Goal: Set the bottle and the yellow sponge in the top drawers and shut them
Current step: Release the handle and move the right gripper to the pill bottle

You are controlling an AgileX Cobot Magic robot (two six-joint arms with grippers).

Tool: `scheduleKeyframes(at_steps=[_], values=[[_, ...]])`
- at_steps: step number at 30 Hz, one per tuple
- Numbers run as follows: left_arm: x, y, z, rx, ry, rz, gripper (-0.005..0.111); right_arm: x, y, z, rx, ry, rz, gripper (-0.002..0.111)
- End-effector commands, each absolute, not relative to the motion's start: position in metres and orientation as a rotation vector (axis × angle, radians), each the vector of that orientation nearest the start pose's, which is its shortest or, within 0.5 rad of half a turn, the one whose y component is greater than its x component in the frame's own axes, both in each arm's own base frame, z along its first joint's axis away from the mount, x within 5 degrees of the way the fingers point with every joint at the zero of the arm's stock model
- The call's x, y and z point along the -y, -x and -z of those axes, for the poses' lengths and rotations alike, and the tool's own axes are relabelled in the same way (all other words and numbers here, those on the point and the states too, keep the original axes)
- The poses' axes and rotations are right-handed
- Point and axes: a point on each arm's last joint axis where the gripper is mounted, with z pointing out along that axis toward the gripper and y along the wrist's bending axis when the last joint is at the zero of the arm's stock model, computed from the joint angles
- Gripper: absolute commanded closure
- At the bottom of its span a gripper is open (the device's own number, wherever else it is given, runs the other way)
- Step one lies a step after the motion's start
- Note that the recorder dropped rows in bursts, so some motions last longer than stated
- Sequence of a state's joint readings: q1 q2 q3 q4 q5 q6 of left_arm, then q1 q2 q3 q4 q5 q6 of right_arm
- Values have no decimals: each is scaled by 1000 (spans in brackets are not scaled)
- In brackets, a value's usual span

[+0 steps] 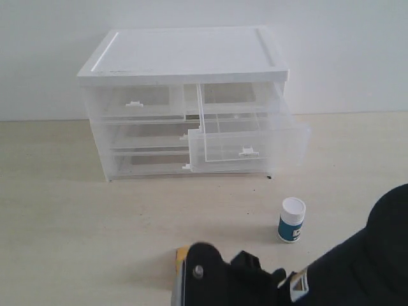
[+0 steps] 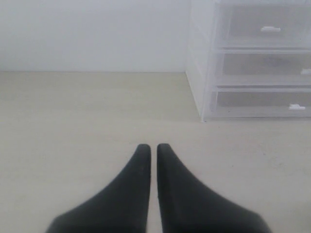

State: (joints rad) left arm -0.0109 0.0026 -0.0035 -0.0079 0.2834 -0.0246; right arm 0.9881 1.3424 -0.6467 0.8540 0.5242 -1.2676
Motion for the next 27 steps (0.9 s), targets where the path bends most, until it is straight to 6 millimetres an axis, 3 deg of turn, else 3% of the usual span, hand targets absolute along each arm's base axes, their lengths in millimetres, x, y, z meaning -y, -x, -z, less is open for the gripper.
scheduleKeyframes(at_steps=[1,4,7,16,20,22,27], values=[[1,-55,-188,-1760,25,37,102,-198,-102,-216,-2002,2133,-455,108],[1,-55,-188,-1760,25,37,102,-182,-109,-228,-2229,2167,-189,108],[1,-55,-188,-1762,25,37,102,-162,-127,-235,-2403,2084,12,108],[1,-55,-188,-1764,25,37,102,-95,-205,-237,-2655,1324,8,108],[1,-55,-188,-1764,25,37,102,-69,-230,-240,-2651,919,10,108],[1,-55,-188,-1762,25,37,102,-62,-237,-240,-2616,798,7,108],[1,-55,-188,-1762,25,37,102,-59,-236,-230,-2340,551,-18,108]])
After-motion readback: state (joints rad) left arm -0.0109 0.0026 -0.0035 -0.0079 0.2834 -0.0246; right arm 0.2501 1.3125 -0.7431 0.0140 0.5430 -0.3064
